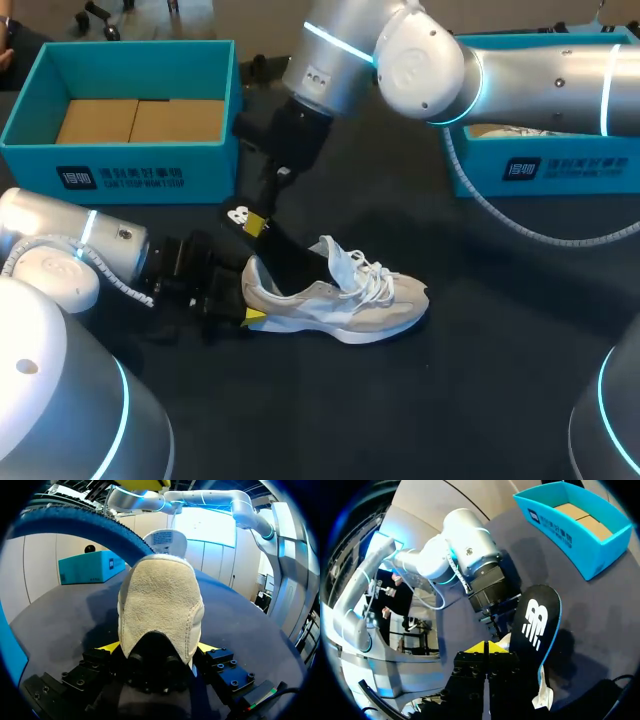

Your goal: Take the shoe out of the shoebox, open the shoe tongue, remove and reinsert the insole, then place the shoe into the shoebox

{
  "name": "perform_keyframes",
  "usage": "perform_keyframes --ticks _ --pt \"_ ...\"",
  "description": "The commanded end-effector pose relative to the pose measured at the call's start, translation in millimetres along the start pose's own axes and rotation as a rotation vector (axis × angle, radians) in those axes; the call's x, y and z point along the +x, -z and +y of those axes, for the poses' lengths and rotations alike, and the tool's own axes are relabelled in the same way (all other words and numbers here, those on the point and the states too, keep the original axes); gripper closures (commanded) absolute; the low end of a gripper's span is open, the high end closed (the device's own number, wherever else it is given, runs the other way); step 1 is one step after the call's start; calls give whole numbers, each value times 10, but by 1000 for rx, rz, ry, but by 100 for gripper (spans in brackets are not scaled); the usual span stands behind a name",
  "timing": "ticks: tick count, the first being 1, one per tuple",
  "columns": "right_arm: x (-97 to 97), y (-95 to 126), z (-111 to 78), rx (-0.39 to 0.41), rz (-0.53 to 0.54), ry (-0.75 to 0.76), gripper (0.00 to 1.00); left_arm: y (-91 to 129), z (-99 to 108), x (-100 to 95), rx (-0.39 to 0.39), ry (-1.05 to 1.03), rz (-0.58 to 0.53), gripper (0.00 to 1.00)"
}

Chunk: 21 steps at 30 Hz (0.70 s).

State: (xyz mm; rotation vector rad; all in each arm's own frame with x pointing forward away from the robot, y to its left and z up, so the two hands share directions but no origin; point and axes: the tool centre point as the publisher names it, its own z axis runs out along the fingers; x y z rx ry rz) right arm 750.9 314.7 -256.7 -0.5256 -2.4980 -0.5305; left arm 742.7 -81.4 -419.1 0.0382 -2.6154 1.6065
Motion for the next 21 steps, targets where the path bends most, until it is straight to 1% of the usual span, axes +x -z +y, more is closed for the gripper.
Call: perform_keyframes --ticks 1,3,7,11,12,13,14,16,17,19,21 --pt "91 46 -85 -15 -58 -14 100 -13 5 -12 -3 1 2 100" --pt "67 62 -109 -6 -68 -28 100 -13 5 -12 -3 1 2 100" --pt "-15 98 -156 1 -137 -58 100 -13 5 -12 -3 1 2 100" --pt "-125 139 -190 -7 -159 -89 100 -13 5 -12 -3 1 2 100" --pt "-150 152 -193 -11 -164 -84 94 -13 5 -12 -3 1 2 100" --pt "-173 163 -198 -11 -167 -90 75 -13 5 -12 -3 1 2 100" --pt "-199 175 -200 -15 -168 -85 66 -13 5 -12 -3 1 2 100" --pt "-237 189 -203 -21 -167 -89 51 -13 5 -12 -3 1 2 100" --pt "-258 197 -201 -23 -167 -88 49 -13 5 -12 -3 1 2 100" --pt "-301 201 -202 -33 -155 -95 38 -13 5 -12 -3 1 2 100" --pt "-352 193 -197 -45 -145 -96 20 -13 5 -12 -3 1 2 100"
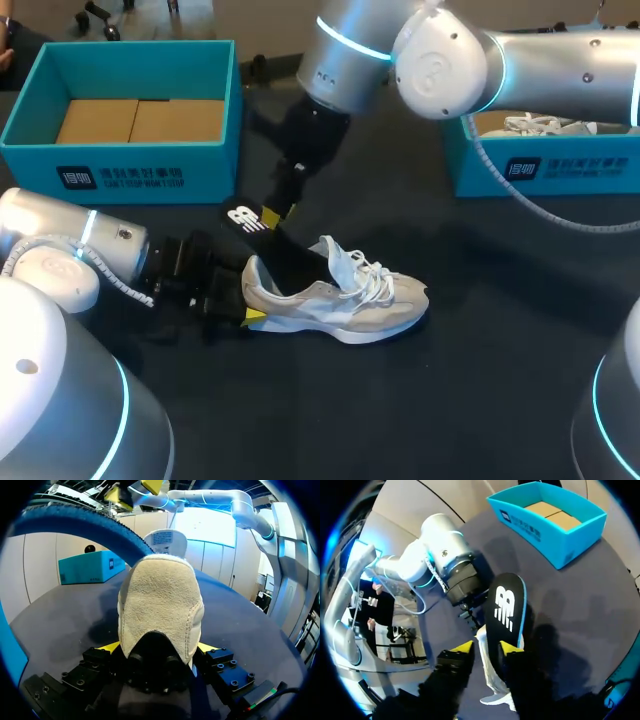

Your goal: Take the shoe out of the shoebox, open the shoe tongue, remove and reinsert the insole, then place the shoe into the shoebox

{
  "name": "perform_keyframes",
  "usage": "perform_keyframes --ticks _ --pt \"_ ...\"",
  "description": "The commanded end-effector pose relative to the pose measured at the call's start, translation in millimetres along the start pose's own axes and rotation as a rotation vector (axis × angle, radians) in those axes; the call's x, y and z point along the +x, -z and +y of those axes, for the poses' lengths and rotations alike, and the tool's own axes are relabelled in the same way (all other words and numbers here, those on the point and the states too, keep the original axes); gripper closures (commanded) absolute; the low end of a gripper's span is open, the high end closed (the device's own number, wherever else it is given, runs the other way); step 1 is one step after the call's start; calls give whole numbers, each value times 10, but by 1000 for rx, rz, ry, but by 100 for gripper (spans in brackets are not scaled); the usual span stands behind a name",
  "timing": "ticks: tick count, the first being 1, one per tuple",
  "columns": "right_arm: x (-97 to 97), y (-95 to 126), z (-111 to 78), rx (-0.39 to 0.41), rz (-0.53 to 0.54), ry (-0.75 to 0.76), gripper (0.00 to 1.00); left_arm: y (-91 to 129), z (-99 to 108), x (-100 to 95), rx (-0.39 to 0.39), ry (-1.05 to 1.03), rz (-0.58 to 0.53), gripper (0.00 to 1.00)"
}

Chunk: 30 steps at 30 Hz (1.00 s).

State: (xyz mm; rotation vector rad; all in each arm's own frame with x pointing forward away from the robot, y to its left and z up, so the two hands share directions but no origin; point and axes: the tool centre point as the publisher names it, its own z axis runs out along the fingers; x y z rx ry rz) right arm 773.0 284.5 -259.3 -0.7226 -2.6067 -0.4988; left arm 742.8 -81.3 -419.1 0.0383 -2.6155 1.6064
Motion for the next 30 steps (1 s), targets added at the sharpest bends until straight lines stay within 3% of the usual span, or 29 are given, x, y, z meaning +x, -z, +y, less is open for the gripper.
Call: perform_keyframes --ticks 1,10,30 --pt "-113 -44 -21 -32 25 8 0 -13 4 -11 -3 1 2 100" --pt "-210 -128 -5 -109 36 -20 0 -13 4 -11 -3 1 2 100" --pt "-362 -366 40 -193 90 20 2 -13 4 -11 -3 1 2 100"
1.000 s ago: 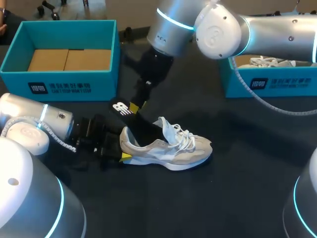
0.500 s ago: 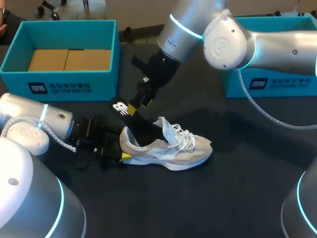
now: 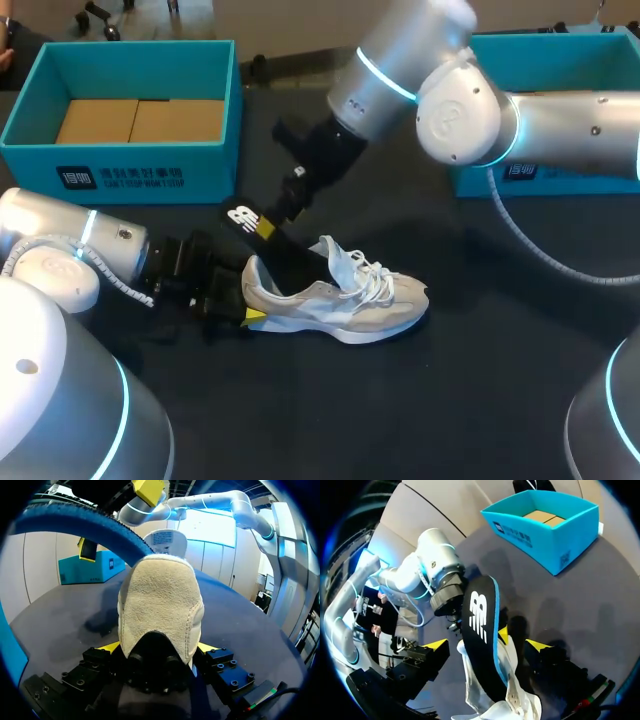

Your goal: Take the shoe out of the shoebox, open the shoe tongue, remove and reinsert the insole, then place the shoe into the shoebox

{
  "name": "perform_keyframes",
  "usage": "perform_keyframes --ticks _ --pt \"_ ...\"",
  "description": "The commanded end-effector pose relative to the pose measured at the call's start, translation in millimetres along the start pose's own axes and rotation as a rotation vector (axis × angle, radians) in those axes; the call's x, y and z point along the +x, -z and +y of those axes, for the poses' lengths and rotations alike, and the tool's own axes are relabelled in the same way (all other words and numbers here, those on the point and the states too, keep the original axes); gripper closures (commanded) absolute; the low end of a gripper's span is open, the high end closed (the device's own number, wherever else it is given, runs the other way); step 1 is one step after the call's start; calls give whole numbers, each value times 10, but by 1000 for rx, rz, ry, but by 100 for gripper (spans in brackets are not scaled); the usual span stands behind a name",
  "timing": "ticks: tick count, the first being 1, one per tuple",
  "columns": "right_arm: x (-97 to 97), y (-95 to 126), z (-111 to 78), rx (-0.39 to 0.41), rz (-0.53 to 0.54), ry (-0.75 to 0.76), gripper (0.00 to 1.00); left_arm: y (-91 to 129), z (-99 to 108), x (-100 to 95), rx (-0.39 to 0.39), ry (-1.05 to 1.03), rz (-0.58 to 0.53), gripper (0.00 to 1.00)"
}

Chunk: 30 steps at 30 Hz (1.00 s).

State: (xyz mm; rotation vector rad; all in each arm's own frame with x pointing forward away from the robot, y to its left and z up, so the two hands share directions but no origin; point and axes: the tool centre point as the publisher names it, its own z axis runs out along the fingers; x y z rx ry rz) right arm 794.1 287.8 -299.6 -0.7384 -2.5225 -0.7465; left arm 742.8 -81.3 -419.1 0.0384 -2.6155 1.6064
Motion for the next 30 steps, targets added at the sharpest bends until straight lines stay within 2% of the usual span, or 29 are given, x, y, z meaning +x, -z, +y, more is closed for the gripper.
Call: perform_keyframes --ticks 1,3,4,11,15,30 --pt "-33 -65 -16 -26 27 22 2 -14 4 -11 -3 1 2 100" --pt "-35 -83 -13 -34 39 28 5 -14 4 -11 -3 1 2 100" --pt "-34 -89 -13 -39 41 30 10 -14 4 -11 -3 1 2 100" --pt "-24 -146 -21 -52 78 60 8 -14 4 -11 -3 1 2 100" --pt "-44 -199 6 -62 99 78 14 -14 4 -11 -3 1 2 100" --pt "-130 -229 102 -63 167 130 17 -14 4 -11 -3 1 2 100"
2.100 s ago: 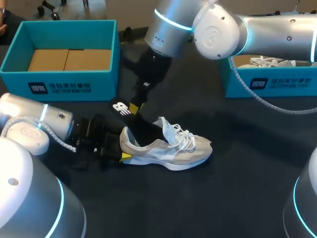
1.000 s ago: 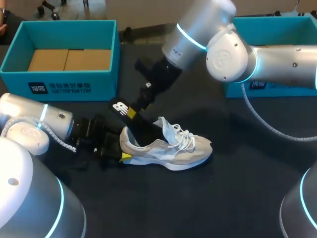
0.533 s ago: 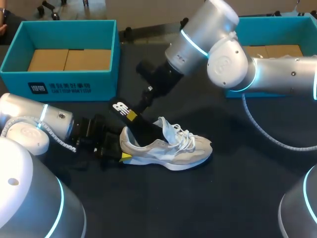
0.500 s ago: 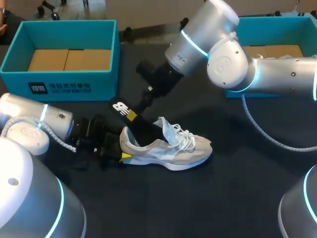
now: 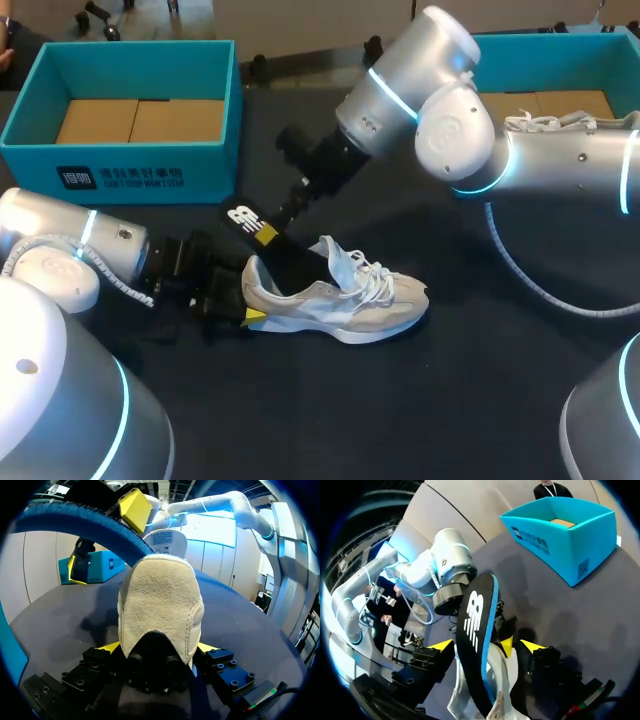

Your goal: Take the shoe out of the shoebox, open the shoe tongue, remove and reinsert the insole, then place the shoe into the shoebox

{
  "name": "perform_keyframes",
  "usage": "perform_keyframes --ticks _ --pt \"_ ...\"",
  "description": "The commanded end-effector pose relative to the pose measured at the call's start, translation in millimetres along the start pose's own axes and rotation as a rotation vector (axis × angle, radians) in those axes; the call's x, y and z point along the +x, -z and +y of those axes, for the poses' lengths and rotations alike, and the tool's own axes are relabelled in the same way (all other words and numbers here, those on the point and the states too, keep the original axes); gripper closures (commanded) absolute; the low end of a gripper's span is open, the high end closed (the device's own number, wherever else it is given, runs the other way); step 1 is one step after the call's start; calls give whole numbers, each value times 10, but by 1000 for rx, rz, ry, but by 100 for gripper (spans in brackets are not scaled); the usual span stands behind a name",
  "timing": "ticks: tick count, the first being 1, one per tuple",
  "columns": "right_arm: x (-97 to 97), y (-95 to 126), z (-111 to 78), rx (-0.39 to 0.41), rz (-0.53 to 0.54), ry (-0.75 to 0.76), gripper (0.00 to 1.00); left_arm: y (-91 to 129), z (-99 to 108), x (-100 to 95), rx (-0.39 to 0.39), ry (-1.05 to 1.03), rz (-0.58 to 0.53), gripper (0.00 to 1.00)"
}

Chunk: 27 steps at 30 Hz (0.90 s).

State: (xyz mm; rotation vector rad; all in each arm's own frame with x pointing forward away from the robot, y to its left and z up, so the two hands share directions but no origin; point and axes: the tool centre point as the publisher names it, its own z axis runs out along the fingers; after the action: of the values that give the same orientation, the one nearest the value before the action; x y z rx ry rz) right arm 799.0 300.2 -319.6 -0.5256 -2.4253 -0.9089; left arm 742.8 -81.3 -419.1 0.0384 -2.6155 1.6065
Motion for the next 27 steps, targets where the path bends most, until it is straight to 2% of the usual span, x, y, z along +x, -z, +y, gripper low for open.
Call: perform_keyframes --ticks 1,6,9,14,16,20,23,24,27 --pt "-50 -4 55 15 16 5 16 -14 4 -11 -3 1 2 100" --pt "-77 -12 85 18 40 22 20 -14 4 -11 -3 1 2 100" --pt "-81 -33 103 20 52 25 35 -14 4 -11 -3 1 2 100" --pt "-74 -78 107 19 63 27 40 -14 4 -11 -3 1 2 100" --pt "-69 -89 103 16 66 26 51 -14 4 -11 -3 1 2 100" --pt "-60 -93 104 15 69 26 62 -14 4 -11 -3 1 2 100" --pt "-44 -95 117 14 71 31 86 -14 4 -11 -3 1 2 100" --pt "-34 -96 120 14 71 33 100 -14 4 -11 -3 1 2 100" --pt "2 -102 127 13 73 38 100 -14 4 -11 -3 1 2 100"
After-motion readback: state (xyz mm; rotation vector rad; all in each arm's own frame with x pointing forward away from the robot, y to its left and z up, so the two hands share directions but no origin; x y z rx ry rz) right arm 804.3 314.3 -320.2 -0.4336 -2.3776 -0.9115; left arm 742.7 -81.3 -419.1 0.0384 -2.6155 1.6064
